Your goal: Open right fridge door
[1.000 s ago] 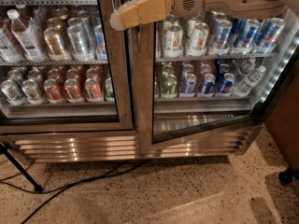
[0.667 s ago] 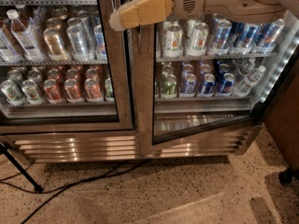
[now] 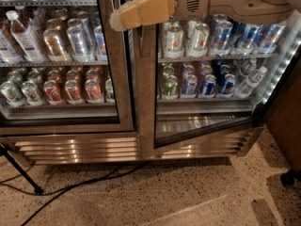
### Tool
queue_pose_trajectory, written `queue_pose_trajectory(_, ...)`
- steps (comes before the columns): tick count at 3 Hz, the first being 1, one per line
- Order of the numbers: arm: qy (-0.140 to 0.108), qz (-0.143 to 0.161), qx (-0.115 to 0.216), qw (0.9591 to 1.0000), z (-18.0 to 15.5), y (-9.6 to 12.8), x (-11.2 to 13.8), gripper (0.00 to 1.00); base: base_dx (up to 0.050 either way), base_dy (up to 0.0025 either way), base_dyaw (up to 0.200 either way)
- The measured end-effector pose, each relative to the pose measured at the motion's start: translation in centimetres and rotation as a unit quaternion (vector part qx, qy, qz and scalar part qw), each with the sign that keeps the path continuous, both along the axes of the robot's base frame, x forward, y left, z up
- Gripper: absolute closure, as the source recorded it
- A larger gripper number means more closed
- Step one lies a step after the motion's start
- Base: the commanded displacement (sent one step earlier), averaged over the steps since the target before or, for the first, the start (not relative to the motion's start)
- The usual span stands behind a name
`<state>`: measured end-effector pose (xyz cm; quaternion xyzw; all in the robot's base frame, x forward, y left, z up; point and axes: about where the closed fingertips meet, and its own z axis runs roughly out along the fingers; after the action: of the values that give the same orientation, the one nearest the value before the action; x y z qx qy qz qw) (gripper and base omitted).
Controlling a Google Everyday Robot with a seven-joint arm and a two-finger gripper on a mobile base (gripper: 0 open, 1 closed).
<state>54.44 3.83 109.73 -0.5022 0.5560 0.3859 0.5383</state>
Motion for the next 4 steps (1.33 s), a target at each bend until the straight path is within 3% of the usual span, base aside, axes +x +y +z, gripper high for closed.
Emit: queue_pose_trajectory(4,0.003,0.006,0.010,0.9999,-0.17,-0.60,0.16,0.00,0.000,0.00000,0.000)
